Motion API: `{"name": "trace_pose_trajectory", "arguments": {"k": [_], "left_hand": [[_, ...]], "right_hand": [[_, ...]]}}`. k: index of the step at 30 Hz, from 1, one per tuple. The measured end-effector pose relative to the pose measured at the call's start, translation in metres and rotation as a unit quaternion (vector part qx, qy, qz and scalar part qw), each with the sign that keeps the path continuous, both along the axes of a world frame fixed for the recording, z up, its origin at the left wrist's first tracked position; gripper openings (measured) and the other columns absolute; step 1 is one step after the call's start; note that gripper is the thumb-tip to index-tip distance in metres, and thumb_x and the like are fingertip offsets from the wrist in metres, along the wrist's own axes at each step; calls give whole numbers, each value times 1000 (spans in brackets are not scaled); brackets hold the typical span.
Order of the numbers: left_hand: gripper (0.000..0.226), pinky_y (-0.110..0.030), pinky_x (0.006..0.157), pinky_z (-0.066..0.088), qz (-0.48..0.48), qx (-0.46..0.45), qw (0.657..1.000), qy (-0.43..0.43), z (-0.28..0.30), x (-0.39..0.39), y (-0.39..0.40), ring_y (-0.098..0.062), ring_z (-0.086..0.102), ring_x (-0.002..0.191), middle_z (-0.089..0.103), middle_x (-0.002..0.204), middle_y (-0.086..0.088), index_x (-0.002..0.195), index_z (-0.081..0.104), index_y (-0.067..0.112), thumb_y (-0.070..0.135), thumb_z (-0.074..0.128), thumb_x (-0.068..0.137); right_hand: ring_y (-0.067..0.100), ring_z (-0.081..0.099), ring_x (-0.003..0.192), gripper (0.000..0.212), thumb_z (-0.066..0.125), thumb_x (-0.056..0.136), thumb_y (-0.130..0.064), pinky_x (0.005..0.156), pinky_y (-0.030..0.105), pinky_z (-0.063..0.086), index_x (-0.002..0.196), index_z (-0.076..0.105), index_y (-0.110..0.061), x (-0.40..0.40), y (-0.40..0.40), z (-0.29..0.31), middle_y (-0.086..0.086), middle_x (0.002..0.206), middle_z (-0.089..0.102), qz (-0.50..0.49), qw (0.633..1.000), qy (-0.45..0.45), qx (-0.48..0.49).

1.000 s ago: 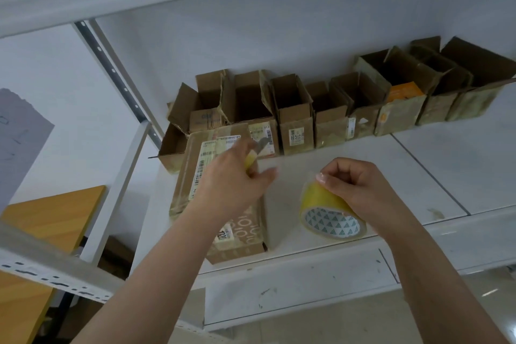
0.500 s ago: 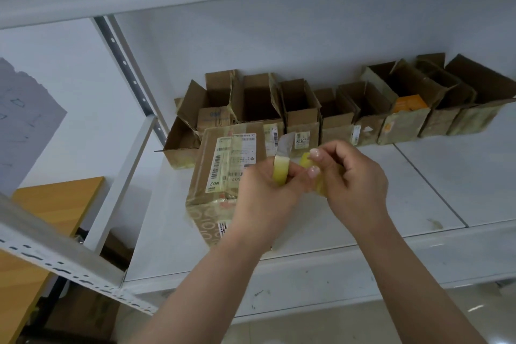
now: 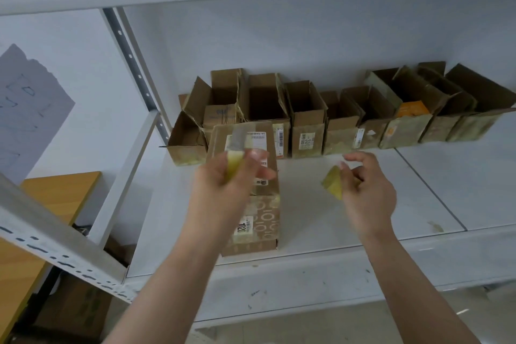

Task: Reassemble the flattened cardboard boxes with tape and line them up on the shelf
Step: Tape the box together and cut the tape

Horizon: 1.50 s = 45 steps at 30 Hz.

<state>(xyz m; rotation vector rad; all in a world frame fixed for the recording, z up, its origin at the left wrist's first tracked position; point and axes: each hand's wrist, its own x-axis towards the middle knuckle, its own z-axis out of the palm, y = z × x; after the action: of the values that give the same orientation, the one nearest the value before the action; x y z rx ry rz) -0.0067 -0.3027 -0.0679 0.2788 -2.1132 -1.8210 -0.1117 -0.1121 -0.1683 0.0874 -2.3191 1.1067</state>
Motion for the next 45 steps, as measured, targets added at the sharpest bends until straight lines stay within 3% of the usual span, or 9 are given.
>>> {"name": "trace_pose_trajectory", "arguments": {"k": [4, 7, 13, 19, 22, 24, 27, 32, 45], "left_hand": [[9, -18, 54, 47, 118, 60, 991, -5, -15, -2, -43, -1, 59, 61, 69, 78, 15, 94, 61, 36, 39, 52, 96], [12, -32, 75, 40, 200, -3, 978, -51, -51, -6, -78, -10, 56, 94, 64, 102, 14, 98, 50, 42, 37, 42, 92], [20, -34, 73, 39, 174, -210, 930, -247, -154, 8, -119, -21, 55, 89, 59, 110, -4, 120, 50, 15, 19, 41, 103], [38, -37, 101, 34, 154, -378, 857, -316, -192, 24, -120, -33, 42, 119, 53, 128, -13, 135, 52, 18, 12, 45, 98], [39, -38, 107, 34, 170, -264, 919, -238, -163, 19, -120, -31, 41, 130, 47, 137, -11, 139, 50, 19, 25, 51, 100], [30, -35, 100, 43, 180, -170, 967, -67, -126, 13, -116, -20, 51, 124, 51, 128, 3, 129, 57, 29, 30, 51, 100], [19, -28, 93, 48, 103, -160, 975, 113, -69, 4, -99, -5, 53, 121, 57, 123, 18, 113, 65, 42, 40, 55, 97], [45, -42, 111, 40, -51, -200, 978, 43, -48, -1, -74, -5, 33, 140, 54, 140, 10, 119, 69, 30, 49, 65, 78], [49, -23, 118, 23, -129, -221, 963, 87, -77, 3, -87, -12, 17, 149, 43, 150, 0, 132, 54, 23, 26, 64, 84]], "right_hand": [[36, 65, 69, 17, 72, 84, -2, 71, 39, 48, 101, 70, -4, 2, -7, -39, 13, 78, 71, 40, 995, 32, 91], [41, 66, 74, 19, 79, 71, 9, 71, 47, 55, 87, 70, 3, 10, -9, -78, 18, 81, 71, 72, 987, 36, 137], [44, 62, 80, 25, 77, 75, 3, 75, 51, 50, 96, 63, 5, 19, -8, -104, 23, 87, 67, 76, 980, -67, 172], [39, 59, 99, 31, 61, 89, -28, 85, 44, 45, 106, 66, -2, 20, -17, -57, 14, 104, 68, 68, 988, -89, 102], [28, 55, 106, 42, 49, 90, -39, 90, 38, 42, 114, 64, -9, 27, -29, -11, 3, 111, 64, 108, 993, -37, 34], [17, 52, 111, 42, 43, 94, -47, 91, 24, 40, 115, 64, -17, 32, -41, 20, -9, 113, 60, 156, 988, 8, 10], [8, 49, 116, 37, 44, 97, -44, 91, 30, 42, 117, 67, -23, 40, -63, 53, -20, 119, 60, 222, 973, 53, 36], [6, 32, 105, 59, 39, 86, -64, 81, 9, 32, 121, 68, -27, 48, -87, 60, -11, 135, 56, 243, 959, -7, 144], [29, 56, 94, 59, 50, 81, -52, 63, 39, 56, 132, 59, -23, 45, -76, 33, -3, 139, 55, 279, 934, 53, 217]]}}
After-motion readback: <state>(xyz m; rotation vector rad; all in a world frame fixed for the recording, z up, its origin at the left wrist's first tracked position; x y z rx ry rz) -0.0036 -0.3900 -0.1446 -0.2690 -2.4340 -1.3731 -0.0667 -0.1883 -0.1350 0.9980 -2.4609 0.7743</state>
